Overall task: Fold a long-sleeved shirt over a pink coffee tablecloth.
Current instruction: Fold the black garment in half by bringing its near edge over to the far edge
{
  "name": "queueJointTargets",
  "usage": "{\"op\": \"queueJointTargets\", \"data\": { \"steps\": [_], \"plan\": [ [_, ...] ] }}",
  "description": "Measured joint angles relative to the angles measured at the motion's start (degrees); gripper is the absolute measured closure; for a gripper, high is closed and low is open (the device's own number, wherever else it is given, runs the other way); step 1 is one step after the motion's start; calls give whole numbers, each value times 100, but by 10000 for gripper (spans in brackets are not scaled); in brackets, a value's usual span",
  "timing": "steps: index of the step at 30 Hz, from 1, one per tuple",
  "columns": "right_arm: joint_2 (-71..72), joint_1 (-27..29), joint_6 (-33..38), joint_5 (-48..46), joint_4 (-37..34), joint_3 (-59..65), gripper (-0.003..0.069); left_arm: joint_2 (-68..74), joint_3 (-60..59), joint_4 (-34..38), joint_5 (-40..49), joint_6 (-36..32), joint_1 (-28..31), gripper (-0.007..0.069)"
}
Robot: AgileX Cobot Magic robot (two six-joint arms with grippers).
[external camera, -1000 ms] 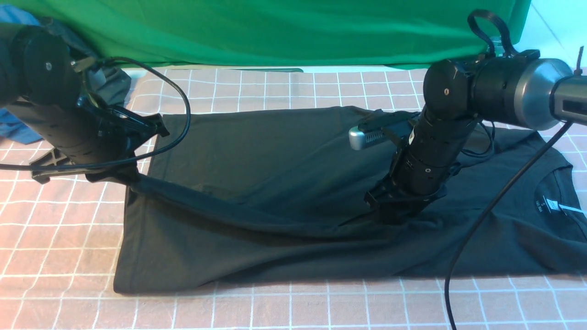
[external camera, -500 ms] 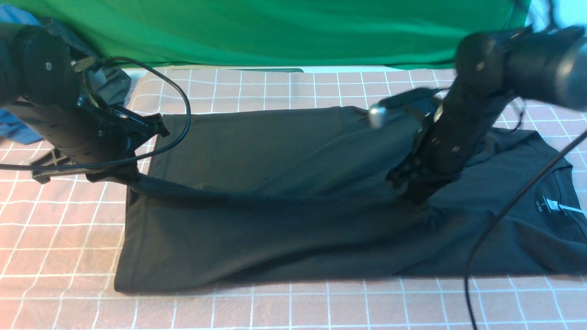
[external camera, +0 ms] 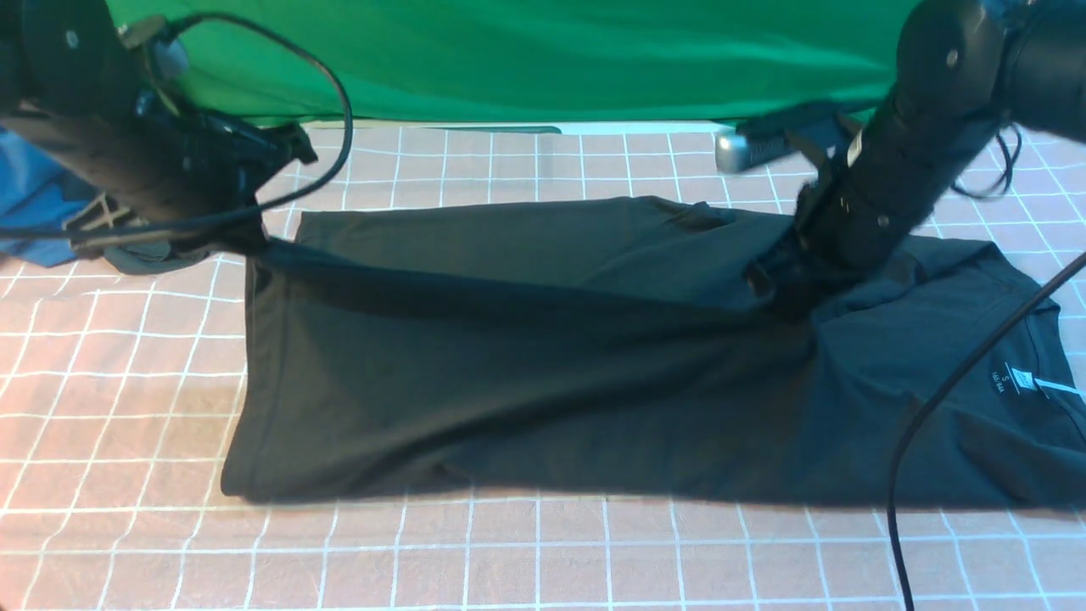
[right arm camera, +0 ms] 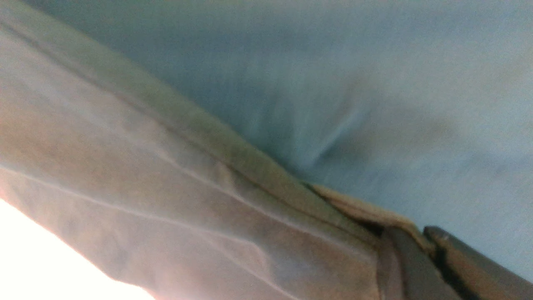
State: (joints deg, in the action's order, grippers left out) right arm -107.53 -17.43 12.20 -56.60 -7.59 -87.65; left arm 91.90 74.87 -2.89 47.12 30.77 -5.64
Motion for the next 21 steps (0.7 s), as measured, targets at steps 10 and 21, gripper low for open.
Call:
{"op": "queueJointTargets", "data": {
  "steps": [10, 21],
  "plan": [
    [-723, 78, 5, 79, 22, -1378, 599, 881, 930, -380, -151, 352, 0, 595],
    [-1912, 240, 62, 277, 45, -2845, 599, 1925, 1939, -1235, -519, 1134, 0, 595]
  ]
}}
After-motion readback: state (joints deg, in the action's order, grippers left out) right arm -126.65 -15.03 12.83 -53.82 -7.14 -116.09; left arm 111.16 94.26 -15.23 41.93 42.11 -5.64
